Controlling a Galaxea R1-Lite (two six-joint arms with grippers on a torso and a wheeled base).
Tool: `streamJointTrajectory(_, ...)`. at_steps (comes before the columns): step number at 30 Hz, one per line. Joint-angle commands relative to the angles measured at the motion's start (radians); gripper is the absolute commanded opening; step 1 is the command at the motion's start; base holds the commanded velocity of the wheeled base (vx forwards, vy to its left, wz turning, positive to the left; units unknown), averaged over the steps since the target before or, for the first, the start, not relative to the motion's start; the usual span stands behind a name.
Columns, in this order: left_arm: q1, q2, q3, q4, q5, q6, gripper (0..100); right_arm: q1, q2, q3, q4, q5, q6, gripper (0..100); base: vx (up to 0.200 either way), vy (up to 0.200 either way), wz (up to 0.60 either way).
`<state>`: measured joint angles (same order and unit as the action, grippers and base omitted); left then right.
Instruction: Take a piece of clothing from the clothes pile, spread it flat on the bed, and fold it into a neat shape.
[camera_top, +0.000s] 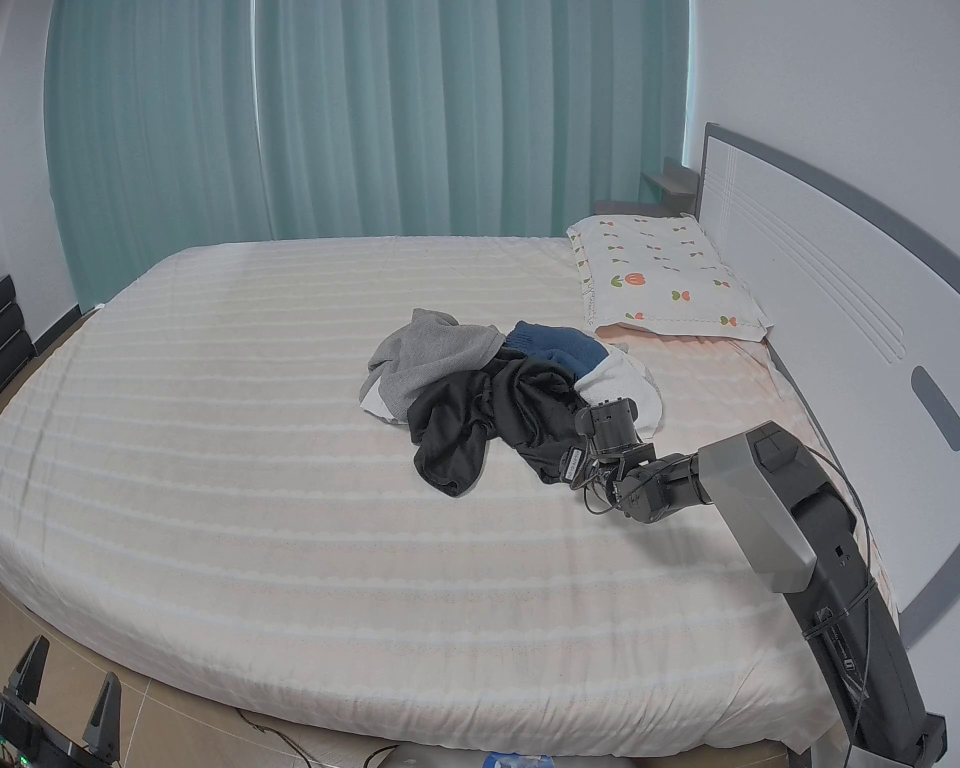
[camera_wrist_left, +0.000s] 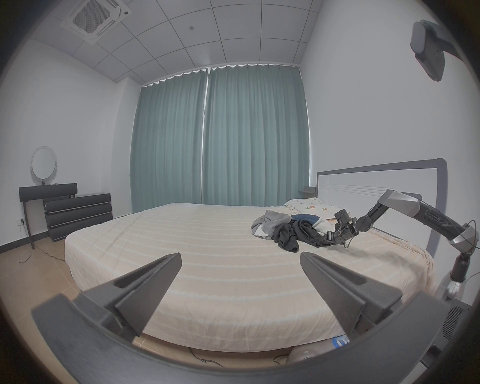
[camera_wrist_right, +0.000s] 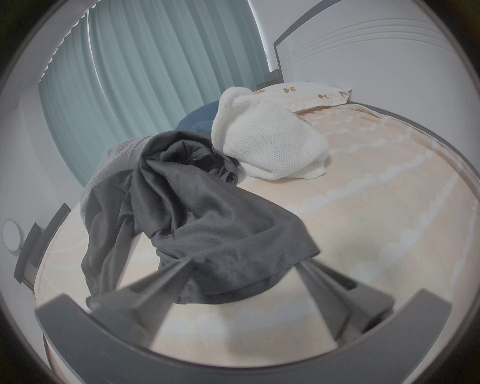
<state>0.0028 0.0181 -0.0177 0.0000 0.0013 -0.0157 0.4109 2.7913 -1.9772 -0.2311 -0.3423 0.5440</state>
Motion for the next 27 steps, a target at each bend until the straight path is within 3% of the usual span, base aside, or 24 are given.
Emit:
streamJointTrajectory(1, 0.0, -0.018, 0.015, 0.0, 0.0, -0.001, 100, -0.001, 0.013, -0.02, 0.003, -0.003, 0.004, 0, 0.0, 0.0, 0.0)
streamJointTrajectory(7, 0.0, -0.018, 0.015, 0.0, 0.0, -0.001, 100, -0.007, 0.019, -0.015, -0.007, -0.004, 0.011, 0, 0.0, 0.0, 0.0)
streamJointTrajectory(11, 0.0, -0.018, 0.015, 0.0, 0.0, -0.001, 100, -0.001, -0.027, 0.012, 0.006, -0.009, 0.097, 0, 0.0, 0.0, 0.0)
streamJointTrajectory(15, 0.0, -0.018, 0.015, 0.0, 0.002, -0.001, 100, 0.014, -0.167, 0.212, -0.008, 0.022, 0.149, 0, 0.0, 0.0, 0.0)
streamJointTrajectory(20, 0.0, -0.018, 0.015, 0.0, 0.0, -0.001, 100, 0.059, -0.38, 0.557, -0.128, 0.148, 0.209, 0, 0.0, 0.0, 0.0)
streamJointTrajectory(22, 0.0, -0.018, 0.015, 0.0, 0.0, 0.0, 100, 0.063, -0.4, 0.594, -0.148, 0.163, 0.209, 0, 0.0, 0.0, 0.0)
streamJointTrajectory(23, 0.0, -0.018, 0.015, 0.0, 0.0, -0.001, 100, 0.078, -0.512, 0.779, -0.271, 0.22, 0.209, 0, 0.0, 0.0, 0.0)
streamJointTrajectory(24, 0.0, -0.018, 0.015, 0.0, 0.0, -0.001, 100, 0.08, -0.518, 0.787, -0.278, 0.223, 0.211, 0, 0.0, 0.0, 0.0)
streamJointTrajectory(27, 0.0, -0.018, 0.015, 0.0, 0.0, 0.0, 100, 0.098, -0.674, 1.057, -0.455, 0.272, 0.215, 0, 0.0, 0.0, 0.0)
